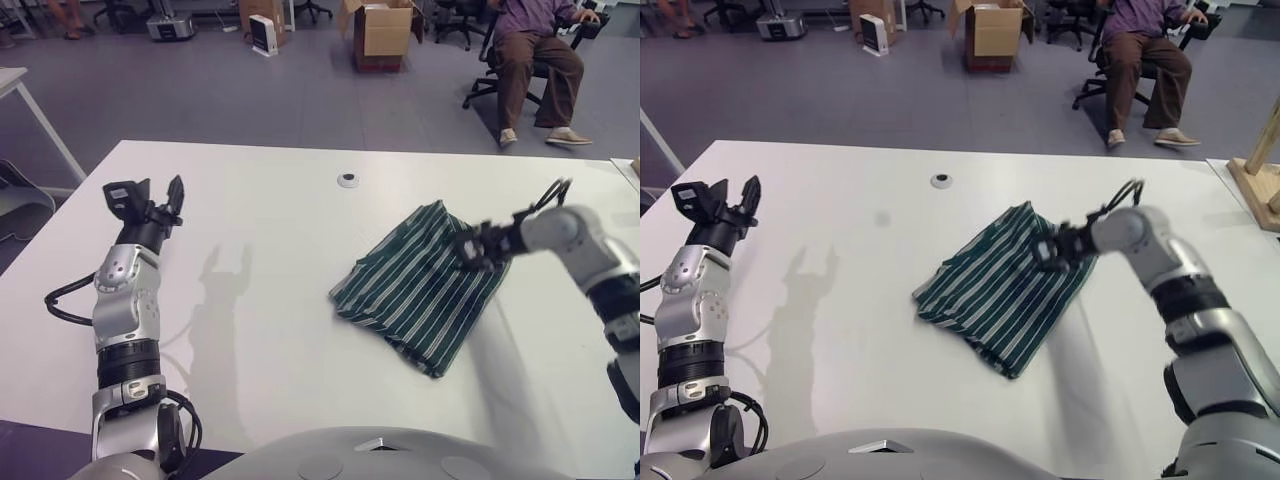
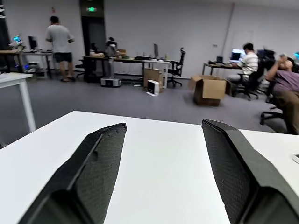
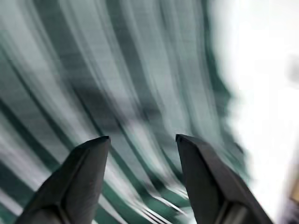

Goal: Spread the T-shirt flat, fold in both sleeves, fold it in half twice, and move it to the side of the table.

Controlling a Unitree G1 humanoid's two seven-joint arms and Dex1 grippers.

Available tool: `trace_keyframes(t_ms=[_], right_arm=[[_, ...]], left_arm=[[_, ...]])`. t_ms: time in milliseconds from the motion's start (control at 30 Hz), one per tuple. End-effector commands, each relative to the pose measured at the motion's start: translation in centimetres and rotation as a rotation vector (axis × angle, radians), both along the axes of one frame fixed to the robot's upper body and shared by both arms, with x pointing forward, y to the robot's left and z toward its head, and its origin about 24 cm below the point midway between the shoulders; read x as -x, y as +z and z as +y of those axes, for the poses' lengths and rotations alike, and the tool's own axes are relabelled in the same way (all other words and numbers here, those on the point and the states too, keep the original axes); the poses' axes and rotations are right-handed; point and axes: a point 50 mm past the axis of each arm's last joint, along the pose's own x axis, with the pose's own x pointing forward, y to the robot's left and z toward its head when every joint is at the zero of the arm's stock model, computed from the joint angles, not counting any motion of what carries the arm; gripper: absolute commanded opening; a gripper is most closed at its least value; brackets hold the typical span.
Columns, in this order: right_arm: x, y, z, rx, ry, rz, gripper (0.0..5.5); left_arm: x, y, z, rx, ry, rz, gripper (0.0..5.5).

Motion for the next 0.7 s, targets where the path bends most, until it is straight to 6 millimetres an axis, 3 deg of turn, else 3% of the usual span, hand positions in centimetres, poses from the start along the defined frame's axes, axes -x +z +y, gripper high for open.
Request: trace_keyframes(t_ms=[33,100,200,267,333,400,500,600,700], right_arm=[[0.2,-1.4,-1.2,-0.174,-0.22,0.134,2.64],[0.5,-3.6,-1.6,-0.32,-0.479,0.294,2.64],[1.3,-8.1,0.5,-0.474,-0.757,0.579,2.64],[1.0,-10.8,2.4,-0.452,-0.835,0.653,2.64],[0.6,-11.9,5.4,-0.441,-0.774,0.693,2.64],[0.4,-11.8,9.4,-0.389,-0.506,0.612,2.64],[1.4,-11.0,12.7,-0.364,-0.158,0.524,2.64],[0.4,-9.8,12.8,-0.383,-0.118,0.378,2.64],[-1.0,-5.2,10.2,-0.537,-0.16,0.295,2.64]], left_arm=[[0.2,0.0,-1.2,-0.055,-0.028,0.027,2.96],[0.3,-0.1,-1.7,-0.06,-0.035,0.031,2.96],[0.2,0.0,-2.2,-0.056,-0.041,0.029,2.96],[0.1,0.1,-2.5,-0.057,-0.04,0.029,2.96],[-0.2,0.4,-2.7,-0.062,-0.045,0.027,2.96],[-0.3,0.6,-2.7,-0.067,-0.047,0.025,2.96],[0.0,0.3,-2.6,-0.068,-0.052,0.042,2.96],[0.4,0.1,-3.0,-0.08,-0.075,0.054,2.96],[1.2,0.9,-4.6,-0.222,-0.22,0.046,2.96]])
